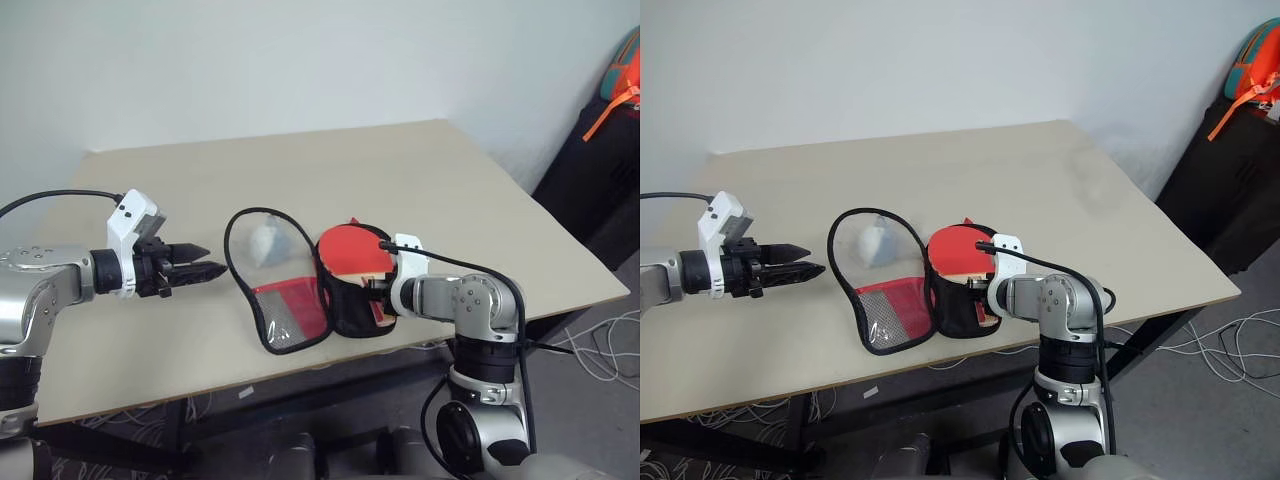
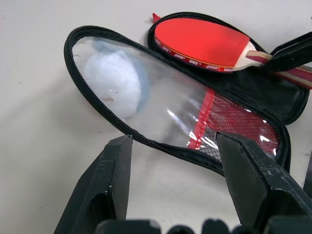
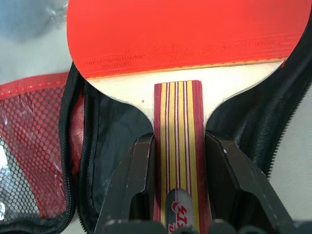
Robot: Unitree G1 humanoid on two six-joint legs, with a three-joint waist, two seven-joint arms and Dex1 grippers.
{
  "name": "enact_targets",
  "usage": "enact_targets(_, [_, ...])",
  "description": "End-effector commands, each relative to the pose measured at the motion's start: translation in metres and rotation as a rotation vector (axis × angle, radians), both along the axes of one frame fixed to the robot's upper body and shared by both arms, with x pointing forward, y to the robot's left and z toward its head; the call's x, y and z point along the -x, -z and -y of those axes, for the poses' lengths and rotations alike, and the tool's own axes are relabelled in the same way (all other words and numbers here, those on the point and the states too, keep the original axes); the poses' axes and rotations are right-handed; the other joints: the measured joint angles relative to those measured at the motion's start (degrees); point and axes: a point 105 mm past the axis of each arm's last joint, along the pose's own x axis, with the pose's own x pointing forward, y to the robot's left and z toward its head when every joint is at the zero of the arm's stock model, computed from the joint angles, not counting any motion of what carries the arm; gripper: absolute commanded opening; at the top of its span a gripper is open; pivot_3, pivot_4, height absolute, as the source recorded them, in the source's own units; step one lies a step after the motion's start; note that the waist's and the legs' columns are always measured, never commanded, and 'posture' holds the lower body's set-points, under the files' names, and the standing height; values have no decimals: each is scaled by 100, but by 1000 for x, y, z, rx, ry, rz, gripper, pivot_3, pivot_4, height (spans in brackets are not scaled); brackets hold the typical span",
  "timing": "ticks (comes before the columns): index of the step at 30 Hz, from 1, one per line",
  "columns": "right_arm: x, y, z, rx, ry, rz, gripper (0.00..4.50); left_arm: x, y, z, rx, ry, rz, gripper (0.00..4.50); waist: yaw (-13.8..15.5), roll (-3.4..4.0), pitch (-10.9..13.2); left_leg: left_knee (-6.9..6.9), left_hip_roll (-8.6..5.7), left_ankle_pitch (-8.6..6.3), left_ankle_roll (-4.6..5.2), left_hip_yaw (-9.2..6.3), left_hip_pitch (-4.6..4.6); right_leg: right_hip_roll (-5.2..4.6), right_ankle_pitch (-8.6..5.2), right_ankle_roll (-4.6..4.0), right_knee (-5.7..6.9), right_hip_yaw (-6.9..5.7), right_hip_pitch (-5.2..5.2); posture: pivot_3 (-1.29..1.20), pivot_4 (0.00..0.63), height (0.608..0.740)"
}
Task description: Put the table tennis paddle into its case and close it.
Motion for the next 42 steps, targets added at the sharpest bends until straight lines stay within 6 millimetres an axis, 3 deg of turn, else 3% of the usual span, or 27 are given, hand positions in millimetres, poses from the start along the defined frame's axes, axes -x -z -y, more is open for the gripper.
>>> enact_targets(1, [-11, -20, 7, 27, 54, 82, 1175, -2, -11, 3, -6, 16, 50, 2875, -3, 0, 0, 0, 0, 0, 0, 0, 0, 0, 0, 0, 0, 0, 0, 0, 0, 724])
enact_targets(14, [-7, -5, 2, 70, 46, 49, 1175, 0, -10, 4, -8, 19, 48, 2875, -3, 0, 0, -1, 1, 0, 0, 0, 0, 1, 0, 0, 0, 0, -1, 0, 0, 724])
enact_targets(24, [-14, -15, -7, 23, 51, 94, 4463, 0, -9, 4, -11, 19, 45, 2875, -7, -1, 0, -1, 3, 0, 0, 2, 1, 3, 0, 0, 0, 1, -1, 0, 0, 724])
enact_targets(31, [-13, -31, -13, -39, -61, 139, 4463, -1, -9, 4, -8, 16, 44, 2875, -23, 0, 0, -1, 4, 0, 0, 2, 1, 4, 0, 0, 0, 1, -2, 0, 0, 724])
enact_targets(35, [-18, -56, 4, -60, -158, 229, 4463, -2, -10, 1, -3, 7, 43, 2875, -24, 0, 0, 0, 2, 0, 1, -1, 1, 3, 0, 0, -2, 0, 1, 0, 0, 724])
enact_targets(42, [-27, -72, 39, 8, -233, 309, 4463, -5, -9, -11, -22, -24, 41, 2875, -35, -5, -2, -2, -1, 0, 2, -6, 6, 3, -1, -1, -7, 0, 6, 0, 0, 724])
